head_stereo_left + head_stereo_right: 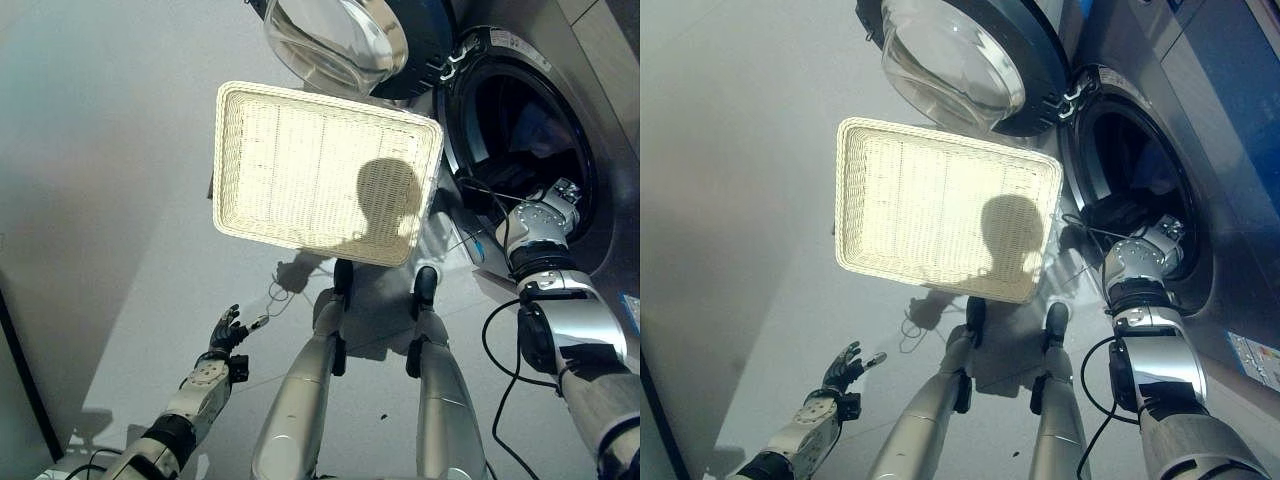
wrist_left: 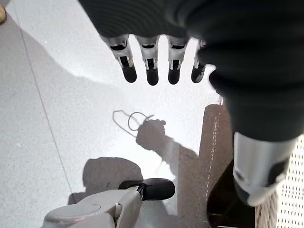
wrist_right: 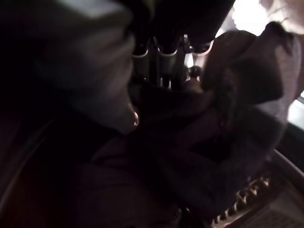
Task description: Put the clothes into the washing machine.
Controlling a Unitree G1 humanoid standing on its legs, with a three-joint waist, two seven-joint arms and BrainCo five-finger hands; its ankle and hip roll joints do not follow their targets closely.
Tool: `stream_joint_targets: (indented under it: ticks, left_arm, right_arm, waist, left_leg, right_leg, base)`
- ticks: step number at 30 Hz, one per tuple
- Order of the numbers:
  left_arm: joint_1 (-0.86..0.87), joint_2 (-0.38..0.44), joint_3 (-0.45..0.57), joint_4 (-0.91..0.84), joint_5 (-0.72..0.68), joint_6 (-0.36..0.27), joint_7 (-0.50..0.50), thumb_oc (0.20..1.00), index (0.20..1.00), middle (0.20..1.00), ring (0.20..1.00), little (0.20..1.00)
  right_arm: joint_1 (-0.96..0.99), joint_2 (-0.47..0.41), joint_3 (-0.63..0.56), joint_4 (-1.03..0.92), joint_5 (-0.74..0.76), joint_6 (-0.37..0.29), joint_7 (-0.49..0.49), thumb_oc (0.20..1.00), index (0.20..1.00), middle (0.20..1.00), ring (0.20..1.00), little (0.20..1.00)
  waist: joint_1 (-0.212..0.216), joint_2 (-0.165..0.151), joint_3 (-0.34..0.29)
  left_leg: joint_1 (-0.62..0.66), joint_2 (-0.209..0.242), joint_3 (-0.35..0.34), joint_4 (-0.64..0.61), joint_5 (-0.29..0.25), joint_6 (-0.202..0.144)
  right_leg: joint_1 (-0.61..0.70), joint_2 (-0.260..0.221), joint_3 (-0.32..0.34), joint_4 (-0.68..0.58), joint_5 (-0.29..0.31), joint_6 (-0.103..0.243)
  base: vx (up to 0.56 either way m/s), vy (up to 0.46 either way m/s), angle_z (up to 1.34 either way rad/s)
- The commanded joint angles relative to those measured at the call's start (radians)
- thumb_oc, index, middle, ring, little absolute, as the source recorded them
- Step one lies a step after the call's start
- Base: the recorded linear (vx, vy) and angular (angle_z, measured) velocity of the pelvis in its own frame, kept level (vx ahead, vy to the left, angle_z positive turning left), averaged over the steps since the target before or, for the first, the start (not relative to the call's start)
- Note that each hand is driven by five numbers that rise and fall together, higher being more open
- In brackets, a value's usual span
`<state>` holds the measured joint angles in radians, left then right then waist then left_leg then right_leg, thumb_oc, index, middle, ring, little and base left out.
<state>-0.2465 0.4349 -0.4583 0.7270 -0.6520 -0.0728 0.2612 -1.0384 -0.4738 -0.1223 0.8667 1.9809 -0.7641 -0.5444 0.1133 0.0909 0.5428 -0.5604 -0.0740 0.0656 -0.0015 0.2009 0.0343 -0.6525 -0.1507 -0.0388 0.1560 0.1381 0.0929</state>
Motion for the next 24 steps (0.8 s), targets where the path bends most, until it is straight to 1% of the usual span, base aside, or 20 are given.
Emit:
stream_joint_targets:
  ticks: [1,2,4,5,6,7,8,9,10,11,12,13,14,15,17,18,20,21,23,24]
  left_arm:
    - [0.047,-0.044,0.012,0.019,-0.005,0.007,-0.006,1.0,1.0,1.0,1.0,1.0]
    - [0.047,-0.047,0.01,0.017,-0.002,0.006,-0.007,1.0,1.0,1.0,1.0,1.0]
    - [0.043,-0.058,-0.001,0.015,0.0,0.003,-0.003,1.0,1.0,1.0,1.0,1.0]
    - [0.042,-0.06,-0.008,0.011,0.0,0.001,0.001,1.0,1.0,1.0,1.0,1.0]
    - [0.039,-0.059,-0.018,0.006,-0.003,-0.001,0.003,1.0,1.0,1.0,1.0,1.0]
    - [0.038,-0.057,-0.022,0.003,-0.005,-0.002,0.003,1.0,1.0,1.0,1.0,1.0]
    - [0.036,-0.057,-0.029,-0.012,-0.005,0.001,0.006,1.0,1.0,1.0,1.0,1.0]
    - [0.036,-0.057,-0.031,-0.016,-0.005,0.001,0.008,1.0,1.0,1.0,1.0,1.0]
    - [0.036,-0.054,-0.034,-0.023,-0.007,0.003,0.007,1.0,1.0,1.0,1.0,1.0]
    - [0.04,-0.047,-0.034,-0.028,-0.014,0.003,0.005,1.0,1.0,1.0,1.0,1.0]
    - [0.04,-0.047,-0.034,-0.028,-0.014,0.003,0.005,1.0,1.0,1.0,1.0,1.0]
    - [0.041,-0.045,-0.034,-0.028,-0.016,0.0,0.005,1.0,1.0,1.0,1.0,1.0]
    - [0.035,-0.047,-0.035,-0.019,-0.013,-0.004,0.006,1.0,1.0,1.0,1.0,1.0]
    - [0.032,-0.051,-0.041,-0.019,-0.013,-0.002,0.012,1.0,1.0,1.0,1.0,1.0]
    - [0.032,-0.051,-0.041,-0.019,-0.013,-0.002,0.012,1.0,1.0,1.0,1.0,1.0]
    - [0.031,-0.053,-0.042,-0.019,-0.013,-0.001,0.014,1.0,1.0,1.0,1.0,1.0]
    - [0.031,-0.053,-0.042,-0.019,-0.013,-0.001,0.014,1.0,1.0,1.0,1.0,1.0]
    - [0.03,-0.061,-0.035,-0.009,-0.014,0.001,0.006,1.0,1.0,1.0,1.0,1.0]
    - [0.03,-0.061,-0.035,-0.009,-0.014,0.001,0.006,1.0,1.0,1.0,1.0,1.0]
    - [0.029,-0.084,-0.017,0.02,-0.006,-0.002,-0.004,1.0,1.0,1.0,1.0,1.0]
  right_arm:
    - [-0.061,-0.312,0.002,-0.135,-0.009,-0.159,0.005,1.0,1.0,1.0,1.0,1.0]
    - [-0.065,-0.307,0.008,-0.135,-0.009,-0.164,-0.009,1.0,1.0,1.0,1.0,1.0]
    - [-0.075,-0.283,0.016,-0.129,-0.009,-0.155,-0.017,1.0,1.0,1.0,1.0,1.0]
    - [-0.075,-0.274,0.024,-0.117,-0.009,-0.134,-0.026,1.0,1.0,1.0,1.0,1.0]
    - [-0.069,-0.264,0.04,-0.084,-0.009,-0.05,-0.052,1.0,1.0,1.0,1.0,1.0]
    - [-0.066,-0.26,0.053,-0.064,-0.009,0.017,-0.088,1.0,1.0,1.0,1.0,1.0]
    - [-0.073,-0.259,0.087,-0.021,-0.009,0.163,-0.131,1.0,1.0,1.0,1.0,1.0]
    - [-0.074,-0.257,0.097,-0.016,-0.009,0.21,-0.118,1.0,1.0,1.0,1.0,1.0]
    - [-0.077,-0.253,0.105,-0.016,-0.009,0.256,-0.079,1.0,1.0,1.0,1.0,1.0]
    - [-0.07,-0.246,0.095,-0.019,-0.009,0.267,-0.008,1.0,1.0,1.0,1.0,1.0]
    - [-0.07,-0.246,0.095,-0.019,-0.009,0.267,-0.008,1.0,1.0,1.0,1.0,1.0]
    - [-0.057,-0.237,0.081,-0.028,-0.009,0.261,0.041,1.0,1.0,1.0,1.0,1.0]
    - [0.004,-0.186,0.034,-0.061,-0.009,0.268,0.218,1.0,1.0,1.0,1.0,1.0]
    - [0.016,-0.163,0.025,-0.083,-0.009,0.269,0.299,1.0,1.0,1.0,1.0,1.0]
    - [0.016,-0.163,0.025,-0.083,-0.009,0.269,0.299,1.0,1.0,1.0,1.0,1.0]
    - [0.023,-0.154,0.023,-0.089,-0.009,0.28,0.338,1.0,1.0,1.0,1.0,1.0]
    - [0.023,-0.154,0.023,-0.089,-0.009,0.28,0.338,1.0,1.0,1.0,1.0,1.0]
    - [0.047,-0.123,0.015,-0.12,-0.009,0.331,0.503,1.0,1.0,1.0,1.0,1.0]
    - [0.047,-0.123,0.015,-0.12,-0.009,0.331,0.503,1.0,1.0,1.0,1.0,1.0]
    - [0.087,-0.079,-0.002,-0.16,-0.009,0.343,0.643,1.0,1.0,1.0,1.0,1.0]
  waist:
    - [-0.047,0.066,-0.023]
    - [-0.046,0.069,-0.023]
    - [-0.045,0.077,-0.023]
    - [-0.044,0.08,-0.023]
    - [-0.043,0.083,-0.023]
    - [-0.042,0.085,-0.023]
    - [-0.04,0.089,-0.023]
    - [-0.039,0.091,-0.023]
    - [-0.039,0.094,-0.023]
    - [-0.042,0.096,-0.023]
    - [-0.042,0.096,-0.023]
    - [-0.044,0.096,-0.023]
    - [-0.049,0.096,-0.023]
    - [-0.049,0.098,-0.023]
    - [-0.049,0.098,-0.023]
    - [-0.049,0.099,-0.023]
    - [-0.049,0.099,-0.023]
    - [-0.05,0.105,-0.023]
    - [-0.05,0.105,-0.023]
    - [-0.055,0.108,-0.023]
  left_leg:
    - [-0.04,0.003,-0.086,0.123,-0.086,-0.08]
    - [-0.041,0.003,-0.085,0.124,-0.086,-0.079]
    - [-0.044,0.002,-0.083,0.128,-0.087,-0.079]
    - [-0.047,0.001,-0.082,0.131,-0.088,-0.079]
    - [-0.05,0.002,-0.081,0.134,-0.088,-0.079]
    - [-0.053,0.002,-0.08,0.136,-0.088,-0.078]
    - [-0.062,0.001,-0.076,0.14,-0.085,-0.076]
    - [-0.064,0.002,-0.076,0.139,-0.085,-0.075]
    - [-0.067,0.003,-0.077,0.14,-0.084,-0.075]
    - [-0.072,0.005,-0.075,0.143,-0.084,-0.075]
    - [-0.072,0.005,-0.075,0.143,-0.084,-0.075]
    - [-0.074,0.007,-0.075,0.143,-0.084,-0.075]
    - [-0.076,0.006,-0.076,0.138,-0.08,-0.074]
    - [-0.075,0.005,-0.076,0.136,-0.079,-0.073]
    - [-0.075,0.005,-0.076,0.136,-0.079,-0.073]
    - [-0.075,0.005,-0.077,0.135,-0.08,-0.072]
    - [-0.075,0.005,-0.077,0.135,-0.08,-0.072]
    - [-0.072,0.004,-0.074,0.135,-0.081,-0.072]
    - [-0.072,0.004,-0.074,0.135,-0.081,-0.072]
    - [-0.071,0.006,-0.07,0.138,-0.084,-0.075]
  right_leg:
    - [-0.013,0.096,-0.086,0.104,-0.084,-0.038]
    - [-0.015,0.095,-0.086,0.106,-0.085,-0.039]
    - [-0.017,0.094,-0.086,0.112,-0.092,-0.042]
    - [-0.018,0.094,-0.086,0.116,-0.096,-0.044]
    - [-0.021,0.095,-0.086,0.121,-0.1,-0.045]
    - [-0.023,0.095,-0.087,0.124,-0.101,-0.046]
    - [-0.03,0.097,-0.084,0.13,-0.103,-0.049]
    - [-0.032,0.098,-0.083,0.131,-0.104,-0.049]
    - [-0.034,0.1,-0.08,0.133,-0.106,-0.051]
    - [-0.04,0.105,-0.075,0.141,-0.111,-0.054]
    - [-0.04,0.105,-0.075,0.141,-0.111,-0.054]
    - [-0.042,0.109,-0.073,0.146,-0.115,-0.054]
    - [-0.045,0.117,-0.068,0.158,-0.122,-0.055]
    - [-0.045,0.12,-0.064,0.163,-0.125,-0.055]
    - [-0.045,0.12,-0.064,0.163,-0.125,-0.055]
    - [-0.046,0.12,-0.064,0.166,-0.127,-0.055]
    - [-0.046,0.12,-0.064,0.166,-0.127,-0.055]
    - [-0.049,0.119,-0.067,0.181,-0.137,-0.055]
    - [-0.049,0.119,-0.067,0.181,-0.137,-0.055]
    - [-0.054,0.116,-0.069,0.19,-0.143,-0.052]
  base:
    - [0.05,0.041,-0.05]
    - [0.07,0.064,-0.06]
    - [0.03,0.036,-0.06]
    - [0.03,0.015,-0.03]
    - [0.0,0.0,0.0]
    - [0.0,0.0,0.0]
    - [0.0,0.0,0.0]
    - [0.0,0.0,0.0]
    - [0.0,0.0,0.0]
    - [0.0,0.0,0.0]
    - [0.0,0.0,0.0]
    - [0.01,-0.03,-0.03]
    - [0.02,-0.033,-0.04]
    - [0.01,-0.03,-0.02]
    - [0.0,0.001,0.03]
    - [0.0,0.002,0.07]
    - [0.0,0.012,0.01]
    - [0.0,0.023,-0.05]
    - [0.0,0.036,-0.02]
    - [-0.01,0.05,0.01]
